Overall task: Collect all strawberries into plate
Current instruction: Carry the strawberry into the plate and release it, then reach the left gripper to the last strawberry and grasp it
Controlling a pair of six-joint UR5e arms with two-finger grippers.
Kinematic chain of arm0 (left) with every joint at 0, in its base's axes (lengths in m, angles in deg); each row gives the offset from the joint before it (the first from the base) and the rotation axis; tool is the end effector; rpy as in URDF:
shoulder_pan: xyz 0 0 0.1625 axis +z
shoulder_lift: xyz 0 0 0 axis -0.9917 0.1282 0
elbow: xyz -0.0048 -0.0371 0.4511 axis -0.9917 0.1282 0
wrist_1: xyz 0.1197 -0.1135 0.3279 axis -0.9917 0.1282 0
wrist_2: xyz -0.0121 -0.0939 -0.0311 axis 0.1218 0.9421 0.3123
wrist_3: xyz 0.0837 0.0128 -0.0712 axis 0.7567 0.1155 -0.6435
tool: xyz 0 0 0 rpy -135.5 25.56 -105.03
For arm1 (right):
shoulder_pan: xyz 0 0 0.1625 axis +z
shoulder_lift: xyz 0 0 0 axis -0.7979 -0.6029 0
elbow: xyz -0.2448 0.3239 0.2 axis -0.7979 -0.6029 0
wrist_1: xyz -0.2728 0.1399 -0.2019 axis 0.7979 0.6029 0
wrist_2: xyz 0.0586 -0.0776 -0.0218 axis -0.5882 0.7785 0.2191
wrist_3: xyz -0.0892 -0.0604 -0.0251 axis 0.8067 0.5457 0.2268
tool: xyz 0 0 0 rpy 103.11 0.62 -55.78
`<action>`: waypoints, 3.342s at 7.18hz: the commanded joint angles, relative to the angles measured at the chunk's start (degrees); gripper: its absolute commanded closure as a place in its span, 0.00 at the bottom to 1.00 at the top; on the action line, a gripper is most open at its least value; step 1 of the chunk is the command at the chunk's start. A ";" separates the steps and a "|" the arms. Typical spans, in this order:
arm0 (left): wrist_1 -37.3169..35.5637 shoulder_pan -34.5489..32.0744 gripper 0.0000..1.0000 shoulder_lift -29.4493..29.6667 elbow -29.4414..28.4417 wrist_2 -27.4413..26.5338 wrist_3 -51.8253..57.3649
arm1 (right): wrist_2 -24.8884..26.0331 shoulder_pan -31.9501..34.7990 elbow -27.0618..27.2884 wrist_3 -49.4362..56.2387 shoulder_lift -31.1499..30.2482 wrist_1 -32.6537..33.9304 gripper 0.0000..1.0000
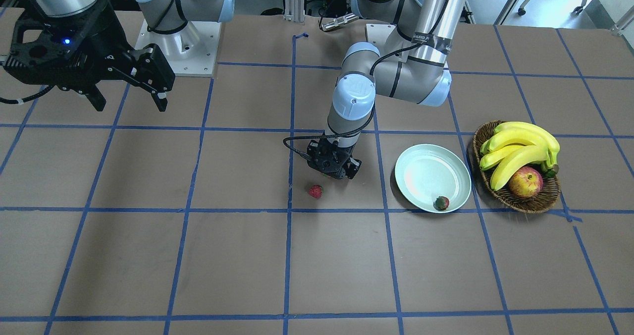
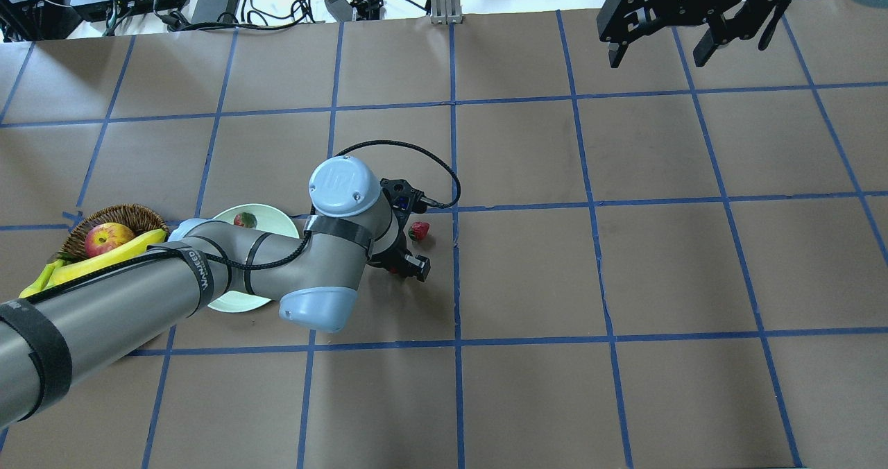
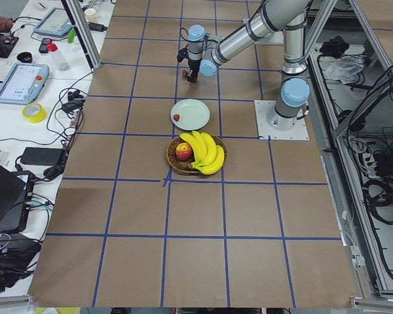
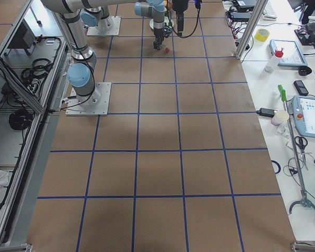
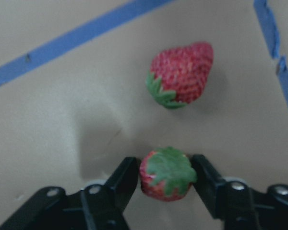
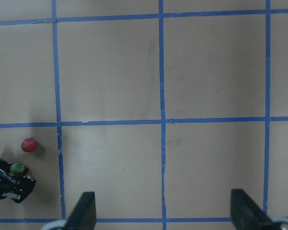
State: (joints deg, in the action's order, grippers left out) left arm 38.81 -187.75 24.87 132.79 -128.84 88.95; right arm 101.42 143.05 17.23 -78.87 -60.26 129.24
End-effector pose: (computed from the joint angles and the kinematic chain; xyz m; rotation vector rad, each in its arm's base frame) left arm -0.2592 -0.4202 0.2138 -0.6483 -3.0044 0.0411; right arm 0.1383 -0.4759 0.5534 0.0276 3.1023 -0.1328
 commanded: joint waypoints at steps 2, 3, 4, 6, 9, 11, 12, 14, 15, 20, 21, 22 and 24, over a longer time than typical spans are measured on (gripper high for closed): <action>-0.04 2.80 0.86 -1.23 -0.26 0.42 -0.47 | 0.00 0.05 0.00 0.00 0.00 0.00 0.00; 0.05 4.73 0.87 -2.62 -0.43 0.68 -0.12 | 0.00 0.05 0.00 0.00 0.00 0.00 0.00; 1.10 8.23 0.87 -4.03 -1.22 0.51 0.23 | 0.00 -0.03 0.00 0.00 0.00 -0.09 0.00; 12.39 15.27 0.87 -7.63 -6.30 -2.11 0.58 | -0.09 0.05 0.09 0.00 0.00 0.00 0.00; 14.46 29.40 0.88 -7.04 -6.51 -6.53 6.89 | -0.18 0.05 0.18 -0.09 0.00 0.00 0.00; 15.17 30.85 0.77 -5.63 -3.43 -6.08 7.71 | -0.09 0.05 0.44 -0.09 -0.26 0.00 0.00; 15.26 30.85 0.14 -5.89 -3.86 -6.35 7.44 | -0.18 0.05 0.44 -0.09 -0.26 0.00 0.00; 21.37 30.07 0.00 -7.29 -7.61 -6.44 7.09 | -0.18 0.05 0.44 -0.09 -0.26 0.00 0.00; 28.02 28.06 0.00 -7.21 -12.25 -5.74 3.87 | -0.18 -0.03 0.44 -0.09 -0.26 0.00 0.00; 28.18 5.66 0.00 -2.31 -20.74 3.37 -29.52 | -0.18 -0.04 0.44 -0.09 -0.26 -0.09 0.00; 23.91 3.54 0.00 0.15 -20.39 6.45 -32.17 | -0.18 -0.04 0.44 -0.09 -0.26 -0.09 0.00; 22.57 2.74 0.00 2.26 -20.38 7.87 -38.90 | -0.18 -0.04 0.53 -0.09 -0.26 0.00 0.00; 18.27 0.28 0.00 6.13 -19.95 6.84 -39.06 | -0.18 -0.04 0.53 -0.09 -0.26 -0.09 0.00</action>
State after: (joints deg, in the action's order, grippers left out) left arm 59.93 -186.00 28.46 112.53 -121.74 50.94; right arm 101.24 143.01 17.74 -78.96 -60.52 129.17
